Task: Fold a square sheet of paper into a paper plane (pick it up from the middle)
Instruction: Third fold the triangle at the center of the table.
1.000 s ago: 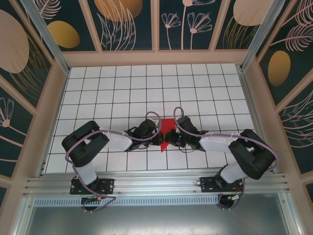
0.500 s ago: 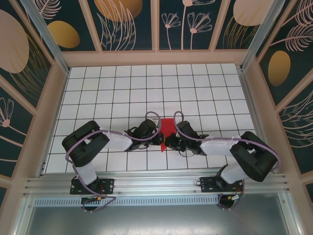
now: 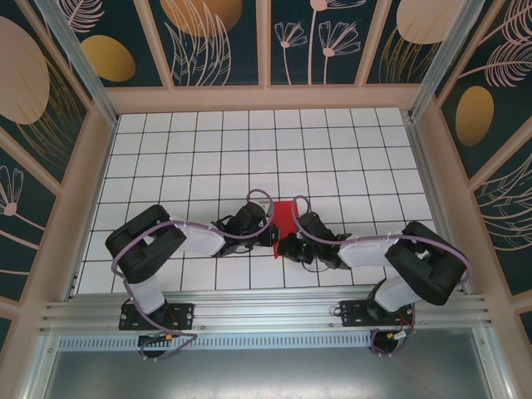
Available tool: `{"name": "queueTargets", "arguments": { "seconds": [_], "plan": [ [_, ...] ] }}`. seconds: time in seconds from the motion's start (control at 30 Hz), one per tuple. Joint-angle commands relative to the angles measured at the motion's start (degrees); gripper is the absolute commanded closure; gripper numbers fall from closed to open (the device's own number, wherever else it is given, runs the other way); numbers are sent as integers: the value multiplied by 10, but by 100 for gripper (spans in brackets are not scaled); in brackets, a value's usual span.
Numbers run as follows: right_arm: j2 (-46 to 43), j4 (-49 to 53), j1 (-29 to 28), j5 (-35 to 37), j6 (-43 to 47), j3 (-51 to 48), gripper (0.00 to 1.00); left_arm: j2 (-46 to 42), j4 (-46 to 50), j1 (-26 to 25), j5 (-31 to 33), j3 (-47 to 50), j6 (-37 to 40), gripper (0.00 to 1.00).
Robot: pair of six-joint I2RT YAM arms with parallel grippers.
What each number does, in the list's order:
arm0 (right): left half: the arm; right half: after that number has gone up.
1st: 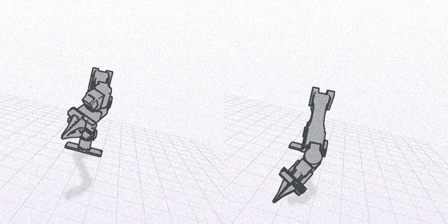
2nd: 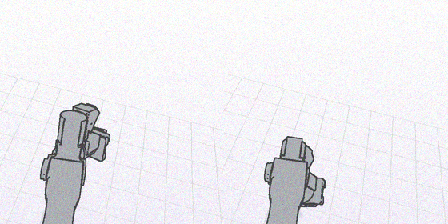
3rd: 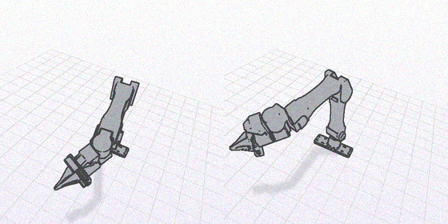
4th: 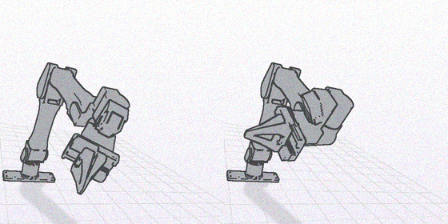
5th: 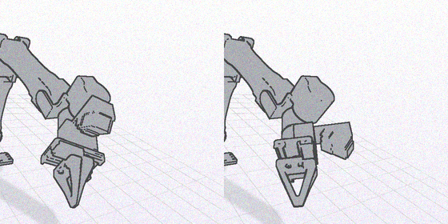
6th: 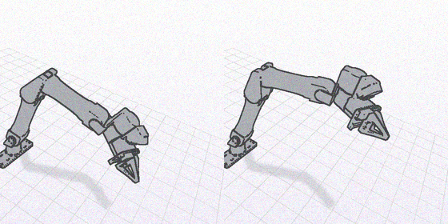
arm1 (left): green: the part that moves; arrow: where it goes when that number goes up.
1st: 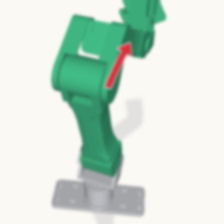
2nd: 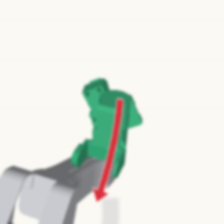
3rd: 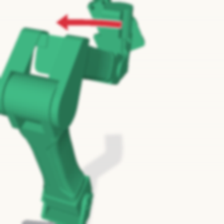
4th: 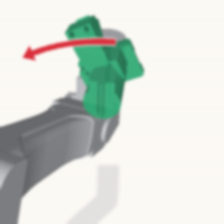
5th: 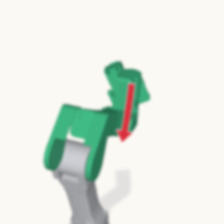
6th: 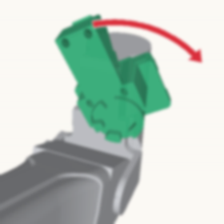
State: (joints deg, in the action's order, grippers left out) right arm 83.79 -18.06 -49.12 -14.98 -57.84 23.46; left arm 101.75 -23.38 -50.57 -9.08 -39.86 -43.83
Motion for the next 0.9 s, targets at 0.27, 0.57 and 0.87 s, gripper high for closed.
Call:
{"name": "queueTargets", "arguments": {
  "seconds": [0.27, 0.57, 0.87],
  "plan": [
    [-29, 0, -24, 6, -9, 4, 87, 17, 20, 2, -3, 6, -5, 100],
    [17, 5, -33, 1, -13, 6, 88, 18, 23, 2, -4, 1, -3, 100],
    [-89, 126, 27, 62, 39, 38, 88, 13, 25, 2, -3, 6, -1, 100]
  ]
}}
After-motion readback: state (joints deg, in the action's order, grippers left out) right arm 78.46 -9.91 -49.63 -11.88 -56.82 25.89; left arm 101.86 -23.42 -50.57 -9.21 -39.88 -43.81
